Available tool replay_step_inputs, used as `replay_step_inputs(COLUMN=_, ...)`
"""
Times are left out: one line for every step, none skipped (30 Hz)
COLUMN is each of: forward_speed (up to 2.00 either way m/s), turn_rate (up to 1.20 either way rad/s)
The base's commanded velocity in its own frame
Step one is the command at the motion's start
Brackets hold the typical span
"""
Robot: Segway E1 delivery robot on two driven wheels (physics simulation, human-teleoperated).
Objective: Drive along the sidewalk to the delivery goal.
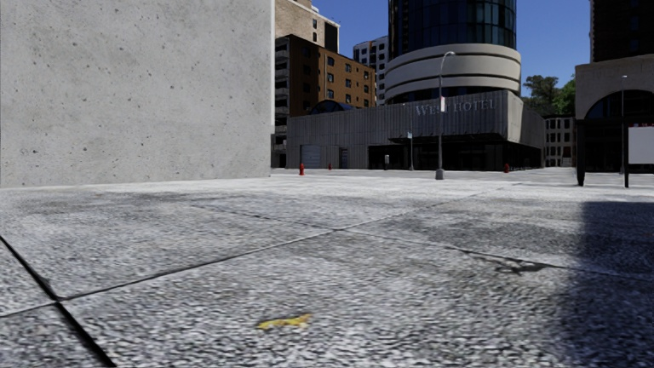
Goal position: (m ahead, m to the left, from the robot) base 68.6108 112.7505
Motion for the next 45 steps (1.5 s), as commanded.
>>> replay_step_inputs(forward_speed=2.0, turn_rate=0.0)
replay_step_inputs(forward_speed=2.0, turn_rate=0.0)
replay_step_inputs(forward_speed=2.0, turn_rate=0.0)
replay_step_inputs(forward_speed=2.0, turn_rate=0.0)
replay_step_inputs(forward_speed=2.0, turn_rate=0.0)
replay_step_inputs(forward_speed=2.0, turn_rate=0.0)
replay_step_inputs(forward_speed=2.0, turn_rate=0.0)
replay_step_inputs(forward_speed=2.0, turn_rate=0.0)
replay_step_inputs(forward_speed=2.0, turn_rate=0.0)
replay_step_inputs(forward_speed=2.0, turn_rate=0.0)
replay_step_inputs(forward_speed=2.0, turn_rate=0.0)
replay_step_inputs(forward_speed=2.0, turn_rate=0.0)
replay_step_inputs(forward_speed=2.0, turn_rate=0.0)
replay_step_inputs(forward_speed=2.0, turn_rate=0.0)
replay_step_inputs(forward_speed=2.0, turn_rate=0.0)
replay_step_inputs(forward_speed=2.0, turn_rate=0.0)
replay_step_inputs(forward_speed=2.0, turn_rate=0.0)
replay_step_inputs(forward_speed=2.0, turn_rate=0.0)
replay_step_inputs(forward_speed=2.0, turn_rate=0.0)
replay_step_inputs(forward_speed=2.0, turn_rate=0.0)
replay_step_inputs(forward_speed=2.0, turn_rate=0.0)
replay_step_inputs(forward_speed=2.0, turn_rate=0.0)
replay_step_inputs(forward_speed=2.0, turn_rate=0.0)
replay_step_inputs(forward_speed=2.0, turn_rate=0.0)
replay_step_inputs(forward_speed=2.0, turn_rate=0.0)
replay_step_inputs(forward_speed=2.0, turn_rate=0.0)
replay_step_inputs(forward_speed=2.0, turn_rate=0.0)
replay_step_inputs(forward_speed=2.0, turn_rate=0.0)
replay_step_inputs(forward_speed=2.0, turn_rate=0.0)
replay_step_inputs(forward_speed=2.0, turn_rate=0.0)
replay_step_inputs(forward_speed=2.0, turn_rate=0.0)
replay_step_inputs(forward_speed=2.0, turn_rate=0.0)
replay_step_inputs(forward_speed=2.0, turn_rate=0.0)
replay_step_inputs(forward_speed=2.0, turn_rate=0.0)
replay_step_inputs(forward_speed=2.0, turn_rate=0.0)
replay_step_inputs(forward_speed=2.0, turn_rate=0.0)
replay_step_inputs(forward_speed=2.0, turn_rate=0.0)
replay_step_inputs(forward_speed=2.0, turn_rate=0.0)
replay_step_inputs(forward_speed=2.0, turn_rate=0.0)
replay_step_inputs(forward_speed=2.0, turn_rate=0.0)
replay_step_inputs(forward_speed=2.0, turn_rate=0.0)
replay_step_inputs(forward_speed=2.0, turn_rate=0.0)
replay_step_inputs(forward_speed=2.0, turn_rate=0.0)
replay_step_inputs(forward_speed=2.0, turn_rate=0.0)
replay_step_inputs(forward_speed=2.0, turn_rate=0.0)
